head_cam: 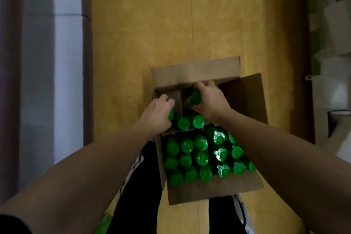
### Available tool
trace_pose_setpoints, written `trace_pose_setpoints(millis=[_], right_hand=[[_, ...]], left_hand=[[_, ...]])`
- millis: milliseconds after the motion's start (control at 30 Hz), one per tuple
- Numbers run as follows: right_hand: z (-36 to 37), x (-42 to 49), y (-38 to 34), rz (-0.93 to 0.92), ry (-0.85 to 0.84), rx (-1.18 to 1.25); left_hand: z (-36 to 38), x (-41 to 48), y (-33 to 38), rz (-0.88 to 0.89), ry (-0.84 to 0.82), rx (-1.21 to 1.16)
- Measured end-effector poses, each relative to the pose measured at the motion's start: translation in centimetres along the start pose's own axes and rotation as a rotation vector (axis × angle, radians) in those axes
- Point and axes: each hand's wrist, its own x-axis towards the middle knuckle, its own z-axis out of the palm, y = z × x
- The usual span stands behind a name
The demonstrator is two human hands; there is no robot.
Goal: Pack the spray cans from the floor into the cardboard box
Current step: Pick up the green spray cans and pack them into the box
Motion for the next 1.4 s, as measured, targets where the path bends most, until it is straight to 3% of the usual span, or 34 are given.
trace_pose_setpoints(millis=[233,467,933,1100,1233,1400], right_hand=[[6.7,4.2,2.7,0.059,-0.136,-0.129],[12.1,6.3,4.1,0.079,-0.132,-0.171],[15.0,5.9,5.0,0.091,-0.124,-0.145],[13.0,4.6,5.2,0.082,-0.162,-0.078],[9.6,3.2,4.5,0.043,-0.191,-0.112],[1.0,0.1,3.3,-0.012,-0.066,-0.127]], left_hand=[[7.9,3.3,-2.0,-0.023,-0.028,-0.074],[13.3,4.1,-3.0,-0.113,-0.014,-0.177],[14.6,4.8,-3.0,-0.152,-0.085,-0.289],[13.0,4.5,-1.9,-0.147,-0.142,-0.281],[9.7,3.8,-0.3,-0.168,-0.061,-0.223],[1.7,1.9,4.2,-0.171,0.050,-0.142]])
